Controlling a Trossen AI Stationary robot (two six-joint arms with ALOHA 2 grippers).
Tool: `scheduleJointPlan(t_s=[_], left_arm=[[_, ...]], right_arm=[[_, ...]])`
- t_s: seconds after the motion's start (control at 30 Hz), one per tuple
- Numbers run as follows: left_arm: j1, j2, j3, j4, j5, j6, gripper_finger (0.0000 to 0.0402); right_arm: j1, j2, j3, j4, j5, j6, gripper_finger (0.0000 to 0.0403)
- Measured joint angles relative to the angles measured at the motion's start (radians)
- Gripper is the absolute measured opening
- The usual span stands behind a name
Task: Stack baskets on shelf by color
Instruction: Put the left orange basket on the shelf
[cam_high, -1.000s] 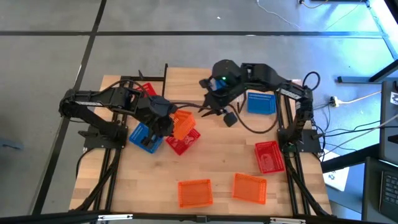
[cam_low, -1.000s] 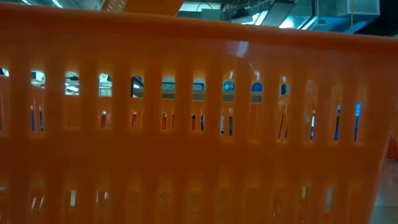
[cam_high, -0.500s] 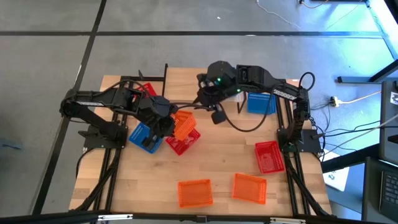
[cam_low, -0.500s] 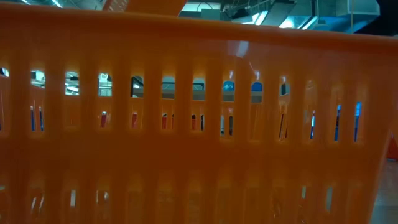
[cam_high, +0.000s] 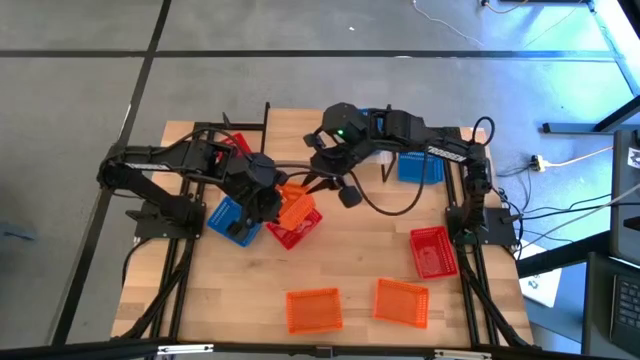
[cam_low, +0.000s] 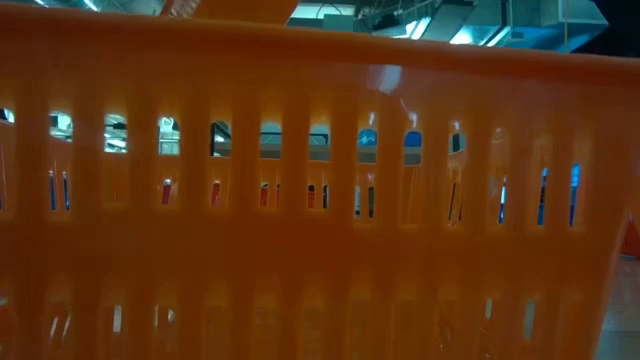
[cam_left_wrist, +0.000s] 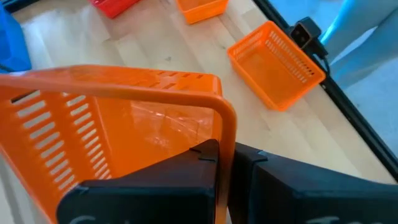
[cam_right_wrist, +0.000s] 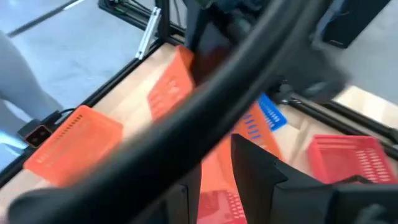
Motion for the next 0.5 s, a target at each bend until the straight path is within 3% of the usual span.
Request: scheduleJointPlan(t_s=[0.5], left_arm=[[0.008, 0.0, 0.0, 0.003, 0.041, 0.0, 0.0]], right_arm=[[0.0, 0.057, 0.0, -0.007, -0.051, -0.003, 0.0086]])
